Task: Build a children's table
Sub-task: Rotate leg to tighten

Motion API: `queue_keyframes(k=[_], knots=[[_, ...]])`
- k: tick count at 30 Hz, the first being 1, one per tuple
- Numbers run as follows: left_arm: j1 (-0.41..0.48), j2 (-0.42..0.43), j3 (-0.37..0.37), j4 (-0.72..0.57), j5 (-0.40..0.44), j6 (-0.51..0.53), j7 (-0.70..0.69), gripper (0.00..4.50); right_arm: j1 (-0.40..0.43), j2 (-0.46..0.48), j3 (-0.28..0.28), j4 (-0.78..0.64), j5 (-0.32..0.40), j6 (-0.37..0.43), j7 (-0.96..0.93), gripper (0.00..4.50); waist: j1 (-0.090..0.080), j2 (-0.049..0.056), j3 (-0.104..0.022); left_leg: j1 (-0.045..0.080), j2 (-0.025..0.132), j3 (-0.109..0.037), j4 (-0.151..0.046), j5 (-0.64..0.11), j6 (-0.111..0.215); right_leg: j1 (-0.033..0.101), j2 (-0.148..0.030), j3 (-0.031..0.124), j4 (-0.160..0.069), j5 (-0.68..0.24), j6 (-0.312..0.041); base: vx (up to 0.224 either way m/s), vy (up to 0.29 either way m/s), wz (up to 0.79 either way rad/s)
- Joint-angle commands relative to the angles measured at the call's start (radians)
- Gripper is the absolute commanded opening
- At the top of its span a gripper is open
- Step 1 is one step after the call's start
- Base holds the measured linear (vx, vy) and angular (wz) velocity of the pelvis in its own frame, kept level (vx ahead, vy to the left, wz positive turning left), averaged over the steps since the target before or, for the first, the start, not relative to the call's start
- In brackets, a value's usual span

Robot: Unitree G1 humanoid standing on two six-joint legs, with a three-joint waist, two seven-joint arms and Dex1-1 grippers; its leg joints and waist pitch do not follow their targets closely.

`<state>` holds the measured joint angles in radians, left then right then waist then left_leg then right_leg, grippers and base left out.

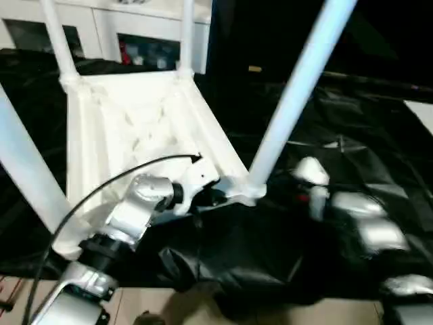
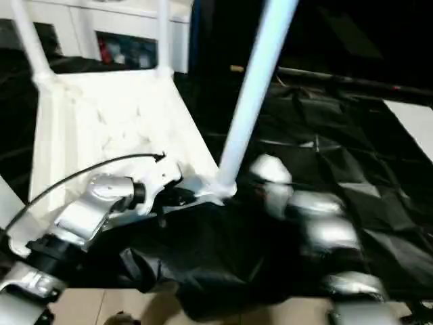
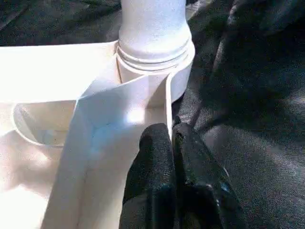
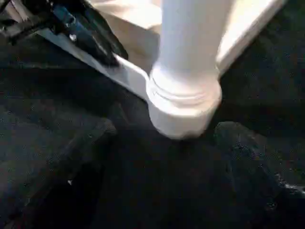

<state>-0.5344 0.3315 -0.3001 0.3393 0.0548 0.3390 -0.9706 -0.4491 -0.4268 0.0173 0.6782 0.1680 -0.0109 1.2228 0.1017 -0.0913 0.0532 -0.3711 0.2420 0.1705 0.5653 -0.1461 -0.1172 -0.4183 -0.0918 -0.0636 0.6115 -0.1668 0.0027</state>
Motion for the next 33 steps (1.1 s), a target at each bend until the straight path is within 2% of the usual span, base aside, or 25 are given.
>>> queue_keyframes(k=[1,3,8,11,16,17,18,20,24,26,33], knots=[[0.001,0.001,0.004,-0.039,-0.017,-0.024,-0.022,0.0,0.0,-0.024,-0.023,-0.03,0.019,0.011,0.021,3.75,0.004,-0.002,-0.065,0.005,-0.016,0.018,-0.054,-0.28,0.043,0.054,-0.03,0.026,-0.079,-0.293,-0.167,0.0,0.0,0.0],[0.006,0.015,0.003,-0.041,-0.027,-0.051,-0.05,0.0,0.007,-0.051,-0.036,-0.054,0.036,0.033,0.039,3.75,0.004,-0.002,-0.065,0.007,-0.015,0.018,-0.053,-0.286,0.044,0.052,-0.031,0.026,-0.082,-0.32,-0.159,0.0,0.0,0.0],[0.019,0.045,-0.01,-0.057,-0.061,-0.083,-0.128,0.0,0.017,-0.058,-0.029,-0.091,0.051,0.041,0.042,3.75,0.002,-0.001,-0.065,0.007,-0.014,0.017,-0.055,-0.286,0.04,0.05,-0.027,0.025,-0.079,-0.307,-0.163,0.0,0.0,0.0],[0.038,0.091,-0.036,-0.093,-0.081,-0.123,-0.222,0.0,0.015,-0.037,-0.02,-0.115,0.06,0.062,0.043,3.75,0.009,0.006,-0.067,0.011,-0.012,0.017,-0.055,-0.274,0.037,0.049,-0.029,0.026,-0.073,-0.267,-0.179,0.0,0.0,0.0],[0.032,0.107,-0.031,-0.082,-0.057,-0.148,-0.196,0.0,0.023,-0.021,-0.002,-0.134,0.064,0.066,0.036,3.75,0.017,0.013,-0.068,0.016,-0.01,0.018,-0.057,-0.277,0.028,0.048,-0.025,0.027,-0.065,-0.202,-0.202,0.0,0.0,0.0],[0.027,0.103,-0.021,-0.069,-0.054,-0.151,-0.18,0.0,0.027,-0.015,0.001,-0.142,0.065,0.069,0.032,3.75,0.019,0.013,-0.067,0.014,-0.01,0.018,-0.058,-0.283,0.024,0.049,-0.025,0.027,-0.065,-0.206,-0.2,0.0,0.0,0.0],[0.023,0.101,-0.015,-0.061,-0.053,-0.154,-0.17,0.44,0.03,-0.012,0.002,-0.147,0.065,0.071,0.029,3.77,0.02,0.013,-0.067,0.014,-0.01,0.017,-0.058,-0.285,0.021,0.051,-0.026,0.026,-0.065,-0.212,-0.197,0.0,0.0,0.0],[0.019,0.1,-0.005,-0.044,-0.056,-0.153,-0.163,0.44,0.037,-0.003,0.006,-0.155,0.063,0.07,0.023,3.77,0.021,0.013,-0.067,0.014,-0.012,0.017,-0.058,-0.302,0.014,0.051,-0.028,0.027,-0.069,-0.241,-0.186,0.0,0.0,0.0],[0.022,0.125,-0.018,-0.024,-0.042,-0.175,-0.17,0.82,0.05,0.009,0.016,-0.178,0.071,0.078,0.024,3.77,0.018,0.012,-0.067,0.011,-0.013,0.015,-0.06,-0.316,0.01,0.052,-0.03,0.026,-0.073,-0.279,-0.165,0.0,0.0,0.0],[0.023,0.131,-0.021,-0.01,-0.03,-0.184,-0.163,0.88,0.052,0.01,0.021,-0.183,0.074,0.082,0.03,3.77,0.013,0.013,-0.067,0.011,-0.013,0.014,-0.06,-0.315,0.009,0.051,-0.029,0.026,-0.073,-0.28,-0.165,0.0,0.0,0.0],[0.028,0.145,-0.018,0.021,-0.03,-0.179,-0.16,0.88,0.045,0.022,0.033,-0.186,0.069,0.083,0.029,3.77,0.012,0.011,-0.066,0.012,-0.013,0.015,-0.059,-0.316,0.008,0.049,-0.03,0.027,-0.073,-0.287,-0.17,0.0,0.0,0.0]])
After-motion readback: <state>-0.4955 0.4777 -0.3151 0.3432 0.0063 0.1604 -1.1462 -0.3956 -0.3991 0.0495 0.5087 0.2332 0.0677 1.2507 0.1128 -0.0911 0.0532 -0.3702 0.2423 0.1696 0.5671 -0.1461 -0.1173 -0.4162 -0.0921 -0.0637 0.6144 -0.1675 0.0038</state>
